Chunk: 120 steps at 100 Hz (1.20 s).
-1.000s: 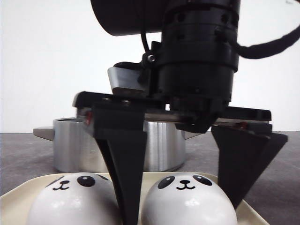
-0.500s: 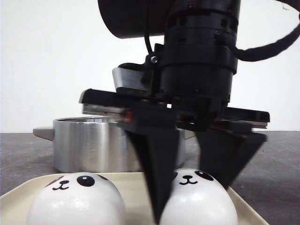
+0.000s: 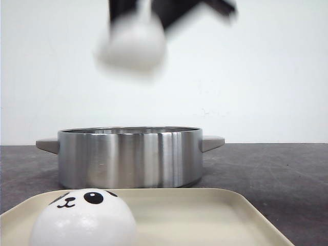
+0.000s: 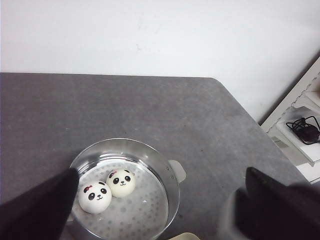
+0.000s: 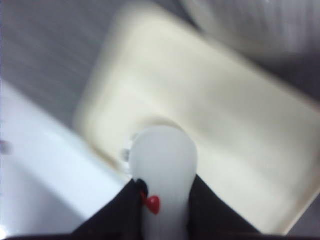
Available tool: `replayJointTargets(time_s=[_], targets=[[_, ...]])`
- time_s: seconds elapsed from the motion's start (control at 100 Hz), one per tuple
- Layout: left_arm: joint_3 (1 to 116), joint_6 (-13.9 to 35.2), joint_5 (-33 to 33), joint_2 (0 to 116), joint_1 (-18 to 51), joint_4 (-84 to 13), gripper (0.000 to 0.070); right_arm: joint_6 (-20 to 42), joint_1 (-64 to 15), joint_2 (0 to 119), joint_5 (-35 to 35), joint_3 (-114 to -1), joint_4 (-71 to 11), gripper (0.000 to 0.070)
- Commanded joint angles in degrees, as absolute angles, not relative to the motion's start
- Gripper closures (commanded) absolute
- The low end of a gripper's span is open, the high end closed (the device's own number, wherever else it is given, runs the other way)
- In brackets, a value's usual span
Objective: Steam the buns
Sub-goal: 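Carry the bun with the right gripper into the pot and release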
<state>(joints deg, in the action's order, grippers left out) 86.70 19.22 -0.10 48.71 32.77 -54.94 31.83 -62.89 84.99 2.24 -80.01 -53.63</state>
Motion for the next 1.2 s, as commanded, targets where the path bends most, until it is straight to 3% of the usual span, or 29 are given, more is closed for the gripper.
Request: replayJointTargets(time_s=[0.0,0.11,0.53,0.67,1.03,1.1,1.19], targets=[[87.5,18.4,-0.3,49.1,33.1,-54.0,0.0,26.5,-63.2,86.4,-0.5,-85.8,-56.1,0.0693],[87.5,18.4,-0.3,49.5,33.1,-53.5,0.0,22.8,-61.0,87.1,-5.1,-91.9,-55.5,0.0693],[87.5,18.0,-0.3,50.5,33.1,-52.9,0.0,17.9,-46.3,100.2,-2.8,-94.3,-51.1,0.0693],[87.5,18.1,-0.3,50.5,33.1,-53.4,0.0,17.9,-44.2,106.2,1.7,-94.3,-50.3,0.0693],[87.5,18.2,-0.3,50.5,33.1,-54.9,0.0,17.6,-42.6,115.9,1.5,-94.3,-49.3,0.069],[87.5,18.2,-0.3,50.5,33.1,-54.9,0.0,17.6,-42.2,116.6,1.6,-94.3,-49.3,0.0646],[87.5,18.2,-0.3,50.5,33.1,-55.0,0.0,17.6,-42.1,116.6,1.5,-94.3,-49.3,0.0442]])
